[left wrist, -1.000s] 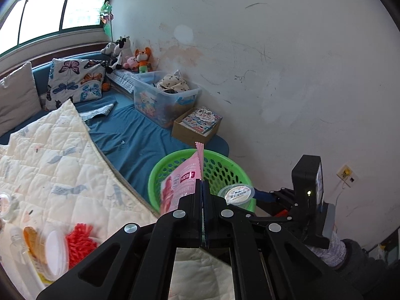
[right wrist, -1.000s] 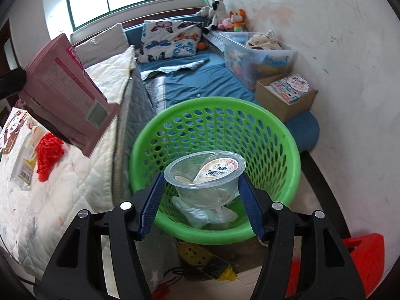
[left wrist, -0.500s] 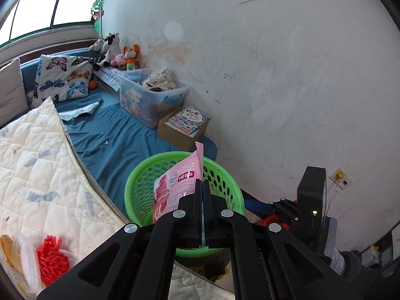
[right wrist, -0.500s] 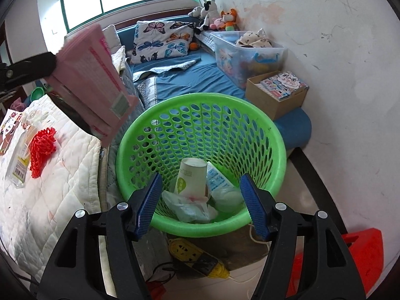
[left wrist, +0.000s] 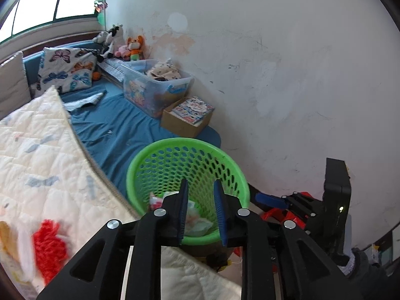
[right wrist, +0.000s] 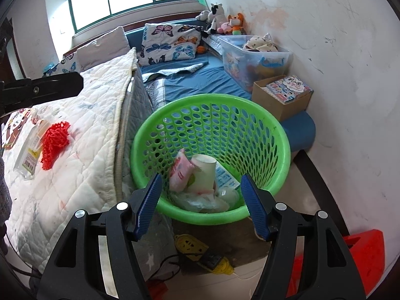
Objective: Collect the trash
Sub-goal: 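Move both tools back over the trash on the bed, then grasp the clear plastic bottle with the left tool while the right tool grasps the clear round container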
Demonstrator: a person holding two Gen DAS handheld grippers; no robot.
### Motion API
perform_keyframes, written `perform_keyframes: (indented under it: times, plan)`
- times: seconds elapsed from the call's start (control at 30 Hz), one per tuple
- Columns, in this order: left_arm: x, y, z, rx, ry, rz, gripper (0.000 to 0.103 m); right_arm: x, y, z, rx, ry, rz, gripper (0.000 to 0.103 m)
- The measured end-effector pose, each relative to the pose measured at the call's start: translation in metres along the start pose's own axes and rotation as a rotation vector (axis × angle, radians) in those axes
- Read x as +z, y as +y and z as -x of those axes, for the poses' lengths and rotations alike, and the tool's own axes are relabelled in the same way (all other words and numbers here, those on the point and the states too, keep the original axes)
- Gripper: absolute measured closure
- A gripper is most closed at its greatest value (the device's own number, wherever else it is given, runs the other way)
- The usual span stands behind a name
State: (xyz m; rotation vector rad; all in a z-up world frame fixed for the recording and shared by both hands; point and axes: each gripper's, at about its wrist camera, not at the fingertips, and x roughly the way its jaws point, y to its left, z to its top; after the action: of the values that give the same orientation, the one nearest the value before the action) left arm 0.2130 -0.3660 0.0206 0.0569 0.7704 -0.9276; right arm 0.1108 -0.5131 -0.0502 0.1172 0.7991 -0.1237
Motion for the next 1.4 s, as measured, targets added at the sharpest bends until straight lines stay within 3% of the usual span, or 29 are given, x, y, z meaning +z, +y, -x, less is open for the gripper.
perform_keyframes:
  times: [0.1,0.43,0.7,0.87,1.07,1.4]
  plan:
    - [-0.006,0.003,0.018,0.059,-0.011,-0.015,0.072,0.001,0.01,0.007,0.012,-0.012,0.02,0.037]
    - [-0.036,0.043,0.088,0.24,-0.048,0.02,0.059,0.015,0.055,0.027,0.099,-0.053,0.081,0.033]
    - [-0.069,0.096,0.141,0.438,-0.065,0.112,0.043,0.027,0.104,0.024,0.175,-0.057,0.148,0.033]
    - [-0.091,0.132,0.153,0.518,-0.038,0.207,0.039,0.033,0.133,0.02,0.213,-0.06,0.192,0.032]
    - [-0.115,0.161,0.151,0.543,0.025,0.279,0.031,0.038,0.161,0.014,0.242,-0.055,0.235,0.03]
    - [-0.122,0.188,0.128,0.559,0.1,0.32,0.031,0.039,0.187,0.009,0.268,-0.044,0.286,0.03]
